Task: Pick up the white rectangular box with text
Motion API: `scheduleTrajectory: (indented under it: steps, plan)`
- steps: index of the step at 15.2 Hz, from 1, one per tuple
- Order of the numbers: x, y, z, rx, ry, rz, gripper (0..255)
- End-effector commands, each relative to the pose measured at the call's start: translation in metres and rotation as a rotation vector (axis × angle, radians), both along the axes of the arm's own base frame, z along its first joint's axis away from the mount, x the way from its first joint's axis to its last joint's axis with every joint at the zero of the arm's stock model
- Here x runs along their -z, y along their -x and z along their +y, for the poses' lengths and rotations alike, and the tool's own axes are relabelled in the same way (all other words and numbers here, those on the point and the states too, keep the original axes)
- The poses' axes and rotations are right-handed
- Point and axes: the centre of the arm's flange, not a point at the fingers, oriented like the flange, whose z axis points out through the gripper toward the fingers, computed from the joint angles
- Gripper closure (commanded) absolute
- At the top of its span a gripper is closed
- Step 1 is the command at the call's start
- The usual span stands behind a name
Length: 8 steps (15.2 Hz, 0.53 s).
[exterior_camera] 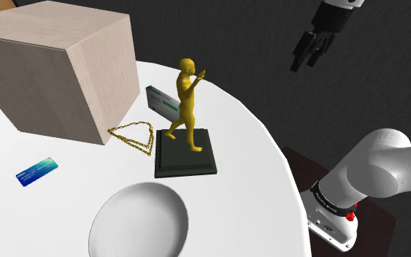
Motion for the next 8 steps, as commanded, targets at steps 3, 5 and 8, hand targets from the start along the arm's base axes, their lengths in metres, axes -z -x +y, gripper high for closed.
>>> scheduleTrajectory:
  steps: [3,5,8]
  plan:
    - [0.01,-0.021,0.013,-0.016,0.003,-0.001,0]
    - [0.02,-0.041,0.026,-0.033,0.005,-0.002,0]
    - [0.034,-0.072,0.047,-0.057,0.009,-0.003,0]
